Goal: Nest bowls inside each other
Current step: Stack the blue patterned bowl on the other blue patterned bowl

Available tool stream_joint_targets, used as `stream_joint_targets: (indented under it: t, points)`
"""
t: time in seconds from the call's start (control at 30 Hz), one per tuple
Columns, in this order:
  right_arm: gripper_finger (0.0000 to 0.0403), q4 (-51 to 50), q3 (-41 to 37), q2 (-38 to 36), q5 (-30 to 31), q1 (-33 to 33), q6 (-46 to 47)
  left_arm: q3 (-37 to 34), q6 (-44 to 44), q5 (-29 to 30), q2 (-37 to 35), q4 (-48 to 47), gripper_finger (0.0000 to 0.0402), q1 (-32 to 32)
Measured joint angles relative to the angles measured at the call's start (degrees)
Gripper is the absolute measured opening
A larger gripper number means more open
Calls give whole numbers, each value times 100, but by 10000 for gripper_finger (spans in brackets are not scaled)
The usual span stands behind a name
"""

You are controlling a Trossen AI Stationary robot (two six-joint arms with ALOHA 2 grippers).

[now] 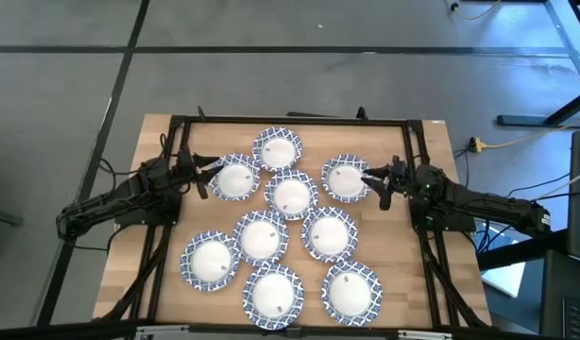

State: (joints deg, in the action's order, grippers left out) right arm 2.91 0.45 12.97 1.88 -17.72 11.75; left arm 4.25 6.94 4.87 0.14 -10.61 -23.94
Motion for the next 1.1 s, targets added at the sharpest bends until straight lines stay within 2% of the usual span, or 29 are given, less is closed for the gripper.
stream_joint_targets:
  t: [0.3,0.47,0.67,0.93,1.1]
  points:
    - [159,389,0,2,21,2,13,0,0,1,0,0,154,1]
    - [197,1001,2,0,823,2,414,0,-1,0,0,0,154,2]
    - [224,971,2,2,1549,0,280,0,0,0,0,0,154,0]
    - [229,971,2,2,1548,0,408,2,-2,0,0,0,154,0]
    - [268,971,2,2,1145,2,144,0,-1,1,0,0,154,2]
